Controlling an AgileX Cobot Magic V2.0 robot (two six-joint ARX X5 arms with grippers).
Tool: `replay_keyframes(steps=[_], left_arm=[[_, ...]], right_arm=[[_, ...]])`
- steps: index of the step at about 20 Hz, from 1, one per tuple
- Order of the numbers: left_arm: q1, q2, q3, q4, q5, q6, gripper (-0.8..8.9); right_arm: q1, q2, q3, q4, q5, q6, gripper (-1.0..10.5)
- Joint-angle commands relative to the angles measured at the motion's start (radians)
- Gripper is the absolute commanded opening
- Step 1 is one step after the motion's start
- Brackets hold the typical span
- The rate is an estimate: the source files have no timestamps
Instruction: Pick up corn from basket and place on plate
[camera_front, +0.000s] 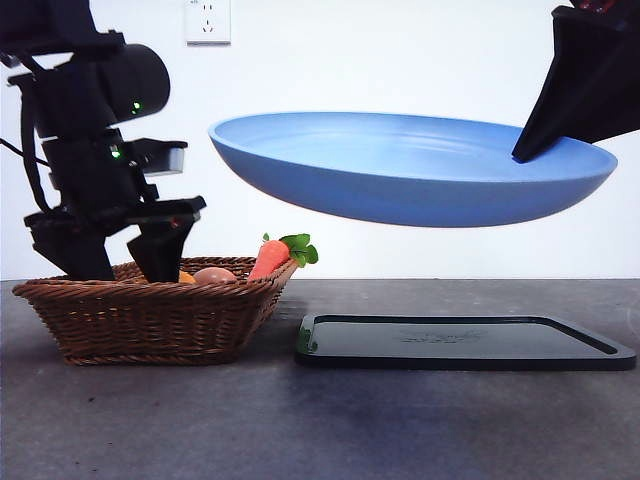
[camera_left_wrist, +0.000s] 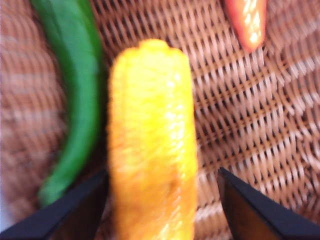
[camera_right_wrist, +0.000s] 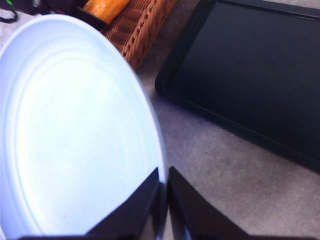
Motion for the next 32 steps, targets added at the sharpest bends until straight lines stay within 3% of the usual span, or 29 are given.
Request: replay_keyframes(steps=[1,4,10,21,23,29,32], left_arm=[[-0.004,0.037,0.018,0.014,-0.009,0.013,3.52],[-0.01,0.058,0.018,0.024,-0.009,0.013,3.33],[-0.02,0.059,0.019,0.021,-0.008,-0.006,1.78],[-0.029,-0.105,0.103,-0.057,0.016,-0.033,1.78],[-0.041,-0.16,0.124,-0.065,0.059,-0.049,1.78],[-0.161,-0.284,0.136,-0.066,0.292,-0.085,1.78],[-0.264,-0.272,0.136,-0.084,0.319,-0.082,1.78]], right_arm=[[0.004,0.003,0.018,0.01,-0.007,0.013,0.0],[0.004,0.003,0.018,0.01,-0.006,0.013,0.0],[-0.005,0.003,0.018,0.012,-0.006,0.013,0.0],[-0.005,0.004,0.018,0.01,0.049,0.022,0.0],[-0.005,0.006,0.018,0.011,0.088,0.038,0.0],[-0.005,0.116,0.018,0.058,0.091,0.082,0.0],[-0.004,0.192,0.018,0.093,0.086,0.093,0.0]])
